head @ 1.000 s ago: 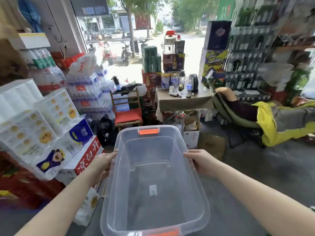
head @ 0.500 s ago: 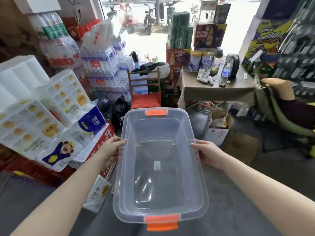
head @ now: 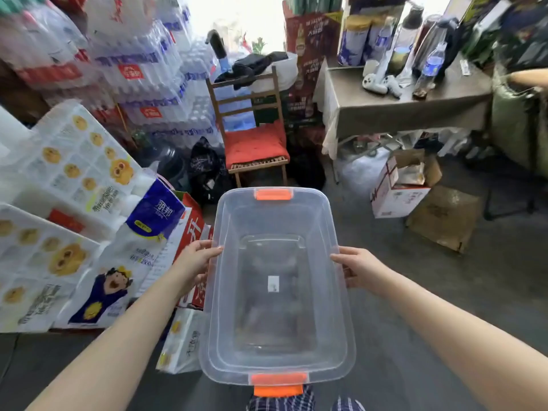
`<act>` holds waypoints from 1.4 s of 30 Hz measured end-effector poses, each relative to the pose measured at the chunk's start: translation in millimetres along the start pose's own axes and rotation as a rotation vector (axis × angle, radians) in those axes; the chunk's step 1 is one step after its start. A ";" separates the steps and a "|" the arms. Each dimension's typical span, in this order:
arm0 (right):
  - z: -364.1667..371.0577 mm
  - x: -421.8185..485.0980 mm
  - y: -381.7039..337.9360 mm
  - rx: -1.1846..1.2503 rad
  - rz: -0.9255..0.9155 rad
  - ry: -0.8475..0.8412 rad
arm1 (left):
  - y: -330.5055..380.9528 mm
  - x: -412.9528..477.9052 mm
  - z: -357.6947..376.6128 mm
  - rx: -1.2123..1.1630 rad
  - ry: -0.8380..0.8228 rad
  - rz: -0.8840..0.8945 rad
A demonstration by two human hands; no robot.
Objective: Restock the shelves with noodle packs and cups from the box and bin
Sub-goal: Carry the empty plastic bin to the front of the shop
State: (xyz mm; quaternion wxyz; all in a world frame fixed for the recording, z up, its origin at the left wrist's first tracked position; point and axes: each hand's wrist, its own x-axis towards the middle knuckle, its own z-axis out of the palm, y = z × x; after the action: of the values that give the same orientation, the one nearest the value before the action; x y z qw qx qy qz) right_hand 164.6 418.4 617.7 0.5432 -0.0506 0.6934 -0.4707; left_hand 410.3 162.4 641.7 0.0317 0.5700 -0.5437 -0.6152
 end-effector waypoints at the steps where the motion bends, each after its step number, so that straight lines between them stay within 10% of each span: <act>1: 8.2 11.5 2.1 0.006 0.021 -0.002 | -0.3 14.7 -6.5 0.022 -0.015 -0.009; 27: 70.7 282.4 175.7 -0.137 0.498 -0.107 | -203.1 295.3 22.4 0.079 -0.016 -0.426; 42: 85.1 285.3 183.6 -0.382 0.319 -0.111 | -225.6 285.2 44.0 0.245 -0.110 -0.308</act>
State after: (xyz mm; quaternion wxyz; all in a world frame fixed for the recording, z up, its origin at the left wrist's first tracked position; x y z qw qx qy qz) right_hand 198.3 302.9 289.2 0.6285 -0.0682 0.7380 -0.2359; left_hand 409.6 94.2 281.8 -0.1622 0.6114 -0.5220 -0.5723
